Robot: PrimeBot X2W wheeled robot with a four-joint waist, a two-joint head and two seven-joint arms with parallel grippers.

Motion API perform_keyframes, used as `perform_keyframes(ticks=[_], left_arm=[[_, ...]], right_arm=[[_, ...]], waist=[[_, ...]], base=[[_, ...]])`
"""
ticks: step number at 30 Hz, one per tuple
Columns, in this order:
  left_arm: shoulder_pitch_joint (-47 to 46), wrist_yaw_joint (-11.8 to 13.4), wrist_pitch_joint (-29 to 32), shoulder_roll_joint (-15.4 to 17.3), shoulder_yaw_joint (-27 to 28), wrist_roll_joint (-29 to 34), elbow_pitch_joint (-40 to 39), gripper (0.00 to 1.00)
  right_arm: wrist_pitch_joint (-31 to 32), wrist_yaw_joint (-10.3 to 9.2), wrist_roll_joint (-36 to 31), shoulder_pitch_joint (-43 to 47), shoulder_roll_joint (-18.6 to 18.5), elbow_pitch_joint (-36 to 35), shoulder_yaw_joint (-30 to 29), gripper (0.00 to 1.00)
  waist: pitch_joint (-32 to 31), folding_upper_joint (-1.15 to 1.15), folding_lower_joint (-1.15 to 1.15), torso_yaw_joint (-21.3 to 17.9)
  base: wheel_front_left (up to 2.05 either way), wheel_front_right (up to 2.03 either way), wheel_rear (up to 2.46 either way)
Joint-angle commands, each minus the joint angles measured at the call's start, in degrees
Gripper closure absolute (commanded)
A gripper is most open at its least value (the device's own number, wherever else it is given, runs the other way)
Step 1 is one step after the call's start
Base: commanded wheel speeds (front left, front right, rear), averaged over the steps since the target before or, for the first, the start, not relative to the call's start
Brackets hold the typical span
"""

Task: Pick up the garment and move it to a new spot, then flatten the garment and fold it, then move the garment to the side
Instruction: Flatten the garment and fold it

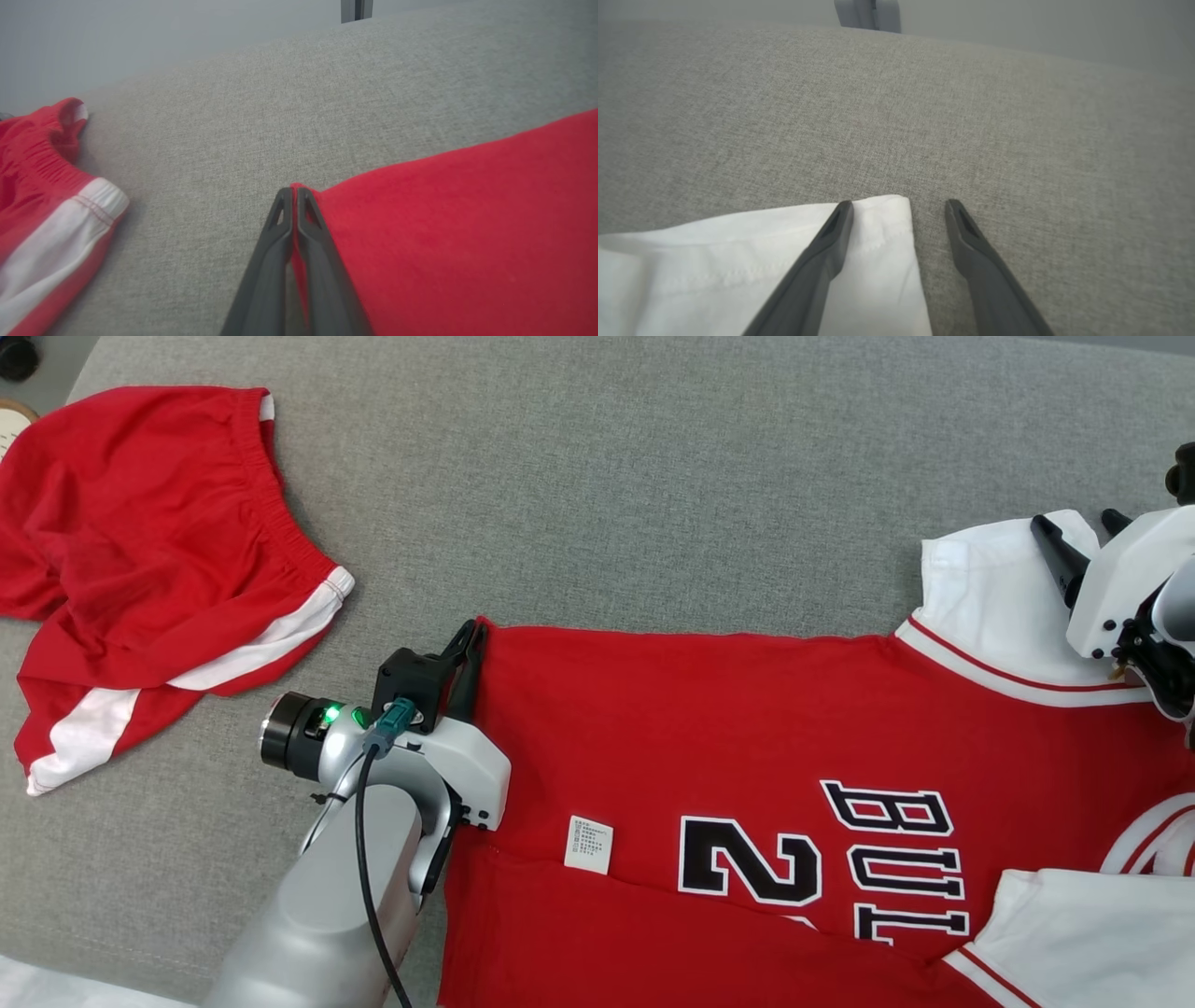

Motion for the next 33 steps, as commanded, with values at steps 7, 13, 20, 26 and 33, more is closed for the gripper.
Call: perform_keyframes(ticks=[7, 13, 20, 26, 33], left_arm=[[-1.63, -0.13, -0.24, 0.12, 0.4, 0.64, 0.13, 1.0], [-1.9, 0.0, -0.24, 0.12, 1.06, 1.0, 0.52, 1.0], [-3.39, 0.24, -0.24, 0.68, 2.87, 1.27, 0.94, 1.0], [-4.96, 0.69, -0.24, 0.84, 4.07, 1.82, 1.76, 1.0], [-5.15, 1.58, -0.23, 0.82, 6.17, 3.21, -2.11, 1.0]], right_arm=[[-0.44, 0.01, 3.09, -0.66, -0.34, -1.21, 3.63, 1.0], [-4.5, 0.01, 3.74, -2.02, -1.32, -2.38, 6.36, 1.0], [-12.64, 0.01, 3.45, -4.11, -1.85, -1.36, 9.33, 1.0], [-18.6, 0.0, 2.6, -6.28, -2.0, 0.65, 10.94, 1.0], [-20.07, 0.0, -0.75, -9.23, -2.19, -0.6, 8.23, 1.0]], waist=[[0.15, 0.0, 0.0, -0.6], [-0.06, 0.0, 0.0, -1.46], [-0.73, 0.0, 0.0, -3.24], [-1.11, 0.0, 0.0, -4.28], [-1.03, 0.0, 0.0, -5.22]], base=[[0.0, 0.0, 0.0], [0.0, 0.0, 0.0], [0.0, 0.0, 0.0], [0.0, 0.0, 0.0], [0.0, 0.0, 0.0]])
